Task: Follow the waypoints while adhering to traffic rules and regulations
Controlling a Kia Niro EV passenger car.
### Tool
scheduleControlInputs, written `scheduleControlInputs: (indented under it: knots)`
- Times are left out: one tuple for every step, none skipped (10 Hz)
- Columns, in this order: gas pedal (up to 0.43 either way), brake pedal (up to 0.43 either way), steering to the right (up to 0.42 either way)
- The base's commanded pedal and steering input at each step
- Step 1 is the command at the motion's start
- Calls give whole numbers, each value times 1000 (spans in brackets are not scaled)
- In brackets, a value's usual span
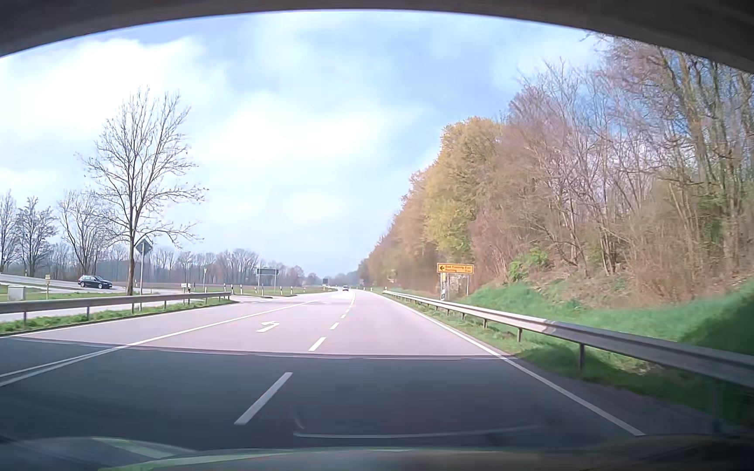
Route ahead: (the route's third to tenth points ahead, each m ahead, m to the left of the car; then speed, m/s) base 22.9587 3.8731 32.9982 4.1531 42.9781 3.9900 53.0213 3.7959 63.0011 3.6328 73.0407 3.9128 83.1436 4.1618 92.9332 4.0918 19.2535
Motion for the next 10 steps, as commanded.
scheduleControlInputs:
  knots:
    - [598,0,2]
    - [591,0,2]
    - [579,0,1]
    - [571,0,1]
    - [551,0,0]
    - [539,0,-1]
    - [531,0,-1]
    - [520,0,-2]
    - [520,0,-4]
    - [520,0,-4]
